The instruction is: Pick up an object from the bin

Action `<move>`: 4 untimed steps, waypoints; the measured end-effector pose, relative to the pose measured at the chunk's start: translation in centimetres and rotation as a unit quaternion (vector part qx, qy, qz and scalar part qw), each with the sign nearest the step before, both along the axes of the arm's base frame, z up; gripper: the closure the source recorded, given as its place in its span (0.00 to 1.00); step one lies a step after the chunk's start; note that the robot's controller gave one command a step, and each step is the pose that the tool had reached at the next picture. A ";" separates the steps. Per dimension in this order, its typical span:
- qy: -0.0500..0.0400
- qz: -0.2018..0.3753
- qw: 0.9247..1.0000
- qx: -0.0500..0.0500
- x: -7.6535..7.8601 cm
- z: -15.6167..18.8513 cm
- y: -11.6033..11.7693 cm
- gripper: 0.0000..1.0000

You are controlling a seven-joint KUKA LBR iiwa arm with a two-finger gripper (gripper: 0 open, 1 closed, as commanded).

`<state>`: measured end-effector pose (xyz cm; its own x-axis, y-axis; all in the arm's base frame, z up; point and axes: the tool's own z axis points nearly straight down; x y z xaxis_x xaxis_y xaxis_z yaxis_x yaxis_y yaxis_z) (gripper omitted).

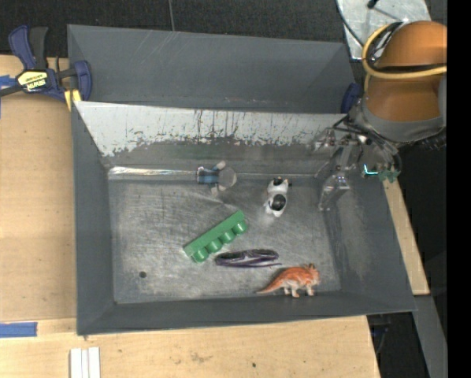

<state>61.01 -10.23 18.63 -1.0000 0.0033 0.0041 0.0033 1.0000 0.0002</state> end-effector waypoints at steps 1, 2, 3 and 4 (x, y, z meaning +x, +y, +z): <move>-0.004 0.001 1.000 -0.001 0.2 0.5 0.0 0.00; -0.007 0.031 1.000 -0.001 -0.2 -3.4 0.2 0.00; -0.003 0.117 0.993 0.000 -3.5 -6.5 2.0 0.00; -0.011 0.196 0.981 -0.004 -3.6 -7.6 2.7 0.00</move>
Offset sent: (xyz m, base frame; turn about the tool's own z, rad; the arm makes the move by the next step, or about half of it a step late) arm -0.0145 0.0068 -0.1163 -0.1698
